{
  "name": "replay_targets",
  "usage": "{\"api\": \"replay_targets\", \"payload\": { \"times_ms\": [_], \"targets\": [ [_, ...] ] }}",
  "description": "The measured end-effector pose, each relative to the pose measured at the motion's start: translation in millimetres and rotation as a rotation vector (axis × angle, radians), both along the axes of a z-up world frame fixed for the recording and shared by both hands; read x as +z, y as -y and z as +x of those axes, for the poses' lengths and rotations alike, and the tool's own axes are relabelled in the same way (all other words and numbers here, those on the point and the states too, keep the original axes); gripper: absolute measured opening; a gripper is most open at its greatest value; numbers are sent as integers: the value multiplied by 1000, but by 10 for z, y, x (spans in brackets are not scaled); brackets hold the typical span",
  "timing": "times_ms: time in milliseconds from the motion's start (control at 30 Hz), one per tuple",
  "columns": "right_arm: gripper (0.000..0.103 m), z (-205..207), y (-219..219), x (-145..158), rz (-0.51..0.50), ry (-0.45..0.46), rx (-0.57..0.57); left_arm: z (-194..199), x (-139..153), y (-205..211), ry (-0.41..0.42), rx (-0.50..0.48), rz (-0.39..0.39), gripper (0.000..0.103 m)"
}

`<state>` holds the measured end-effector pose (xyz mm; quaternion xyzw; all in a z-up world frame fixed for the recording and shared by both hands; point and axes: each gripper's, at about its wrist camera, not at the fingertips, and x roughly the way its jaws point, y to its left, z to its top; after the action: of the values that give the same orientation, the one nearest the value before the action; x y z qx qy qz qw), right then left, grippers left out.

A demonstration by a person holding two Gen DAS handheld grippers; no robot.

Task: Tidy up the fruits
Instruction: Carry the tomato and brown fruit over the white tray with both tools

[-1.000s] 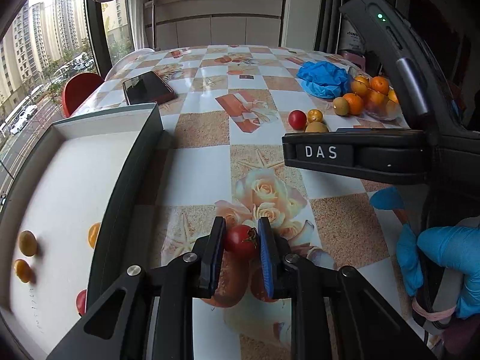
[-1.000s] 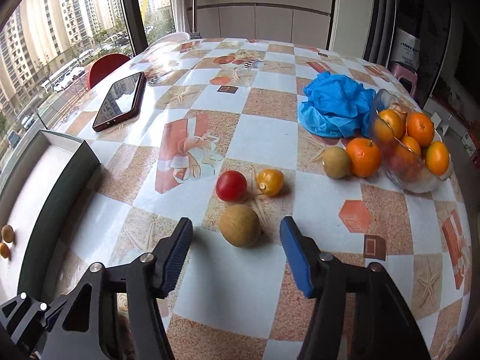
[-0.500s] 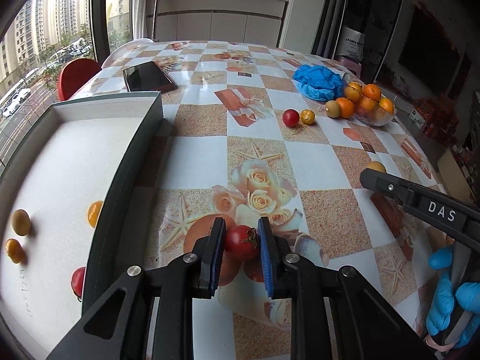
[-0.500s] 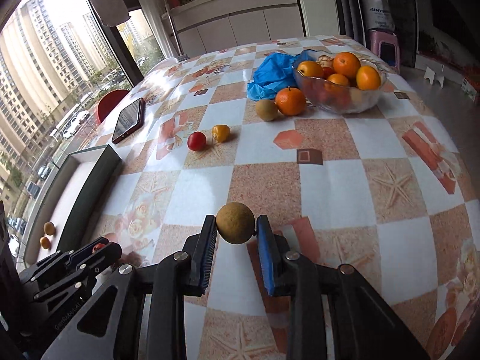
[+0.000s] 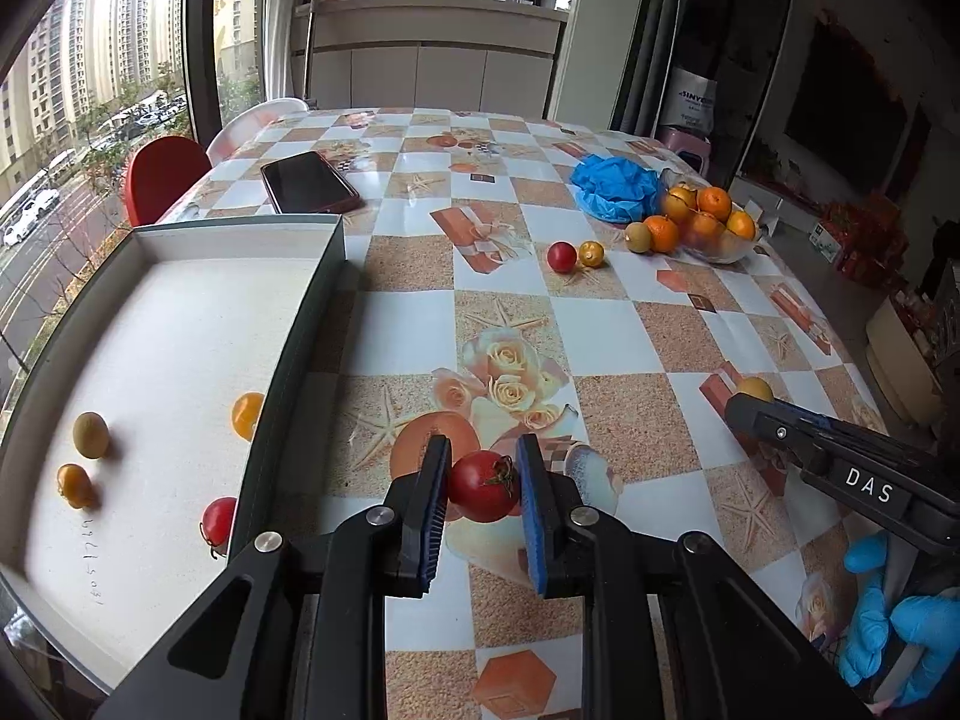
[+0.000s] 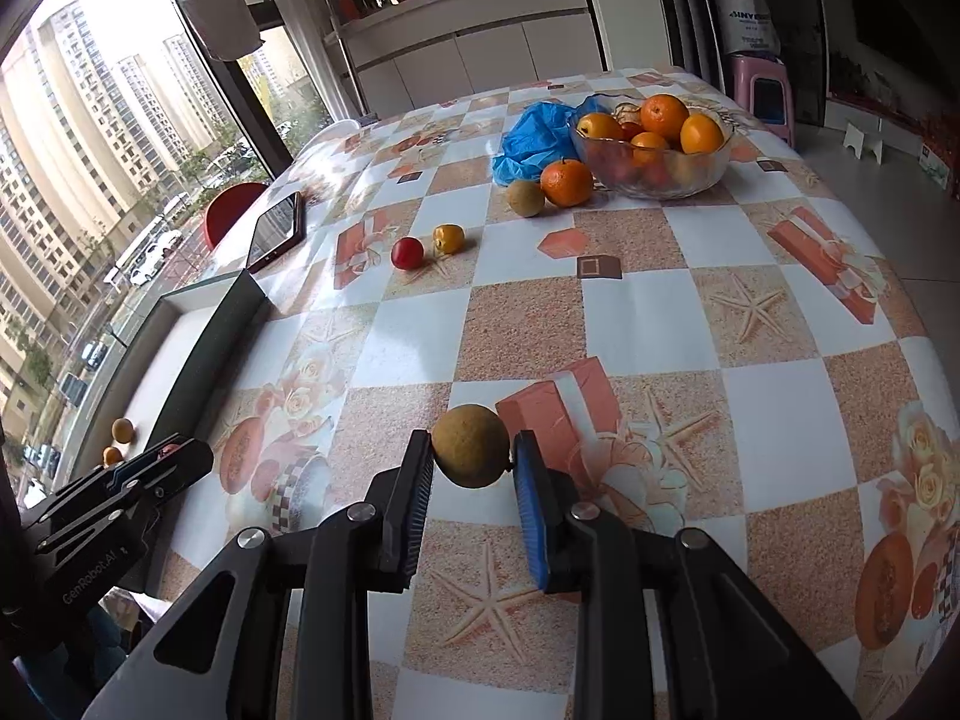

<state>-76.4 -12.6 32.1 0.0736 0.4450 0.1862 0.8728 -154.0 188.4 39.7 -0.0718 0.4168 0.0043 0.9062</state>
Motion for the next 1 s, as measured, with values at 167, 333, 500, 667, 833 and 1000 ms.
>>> {"api": "replay_targets", "payload": {
  "times_ms": [167,333,500,667,833,1000],
  "targets": [
    [30,-83,-89,102,-2,15,13,-110,113,-85,29,11,-10,24],
    [30,-160,-233,212,-7,31,38,-215,195,-224,52,34,-18,24],
    [30,-215,-450,319,-21,50,76,-299,233,-399,65,64,-21,24],
    [30,-235,-707,405,-16,52,119,-358,259,-599,77,98,-8,24],
    [30,-247,-1041,480,-27,62,171,-395,259,-831,84,136,-6,24],
    [30,-266,-1412,525,-48,71,236,-406,217,-1042,82,168,-2,24]
  ]
}}
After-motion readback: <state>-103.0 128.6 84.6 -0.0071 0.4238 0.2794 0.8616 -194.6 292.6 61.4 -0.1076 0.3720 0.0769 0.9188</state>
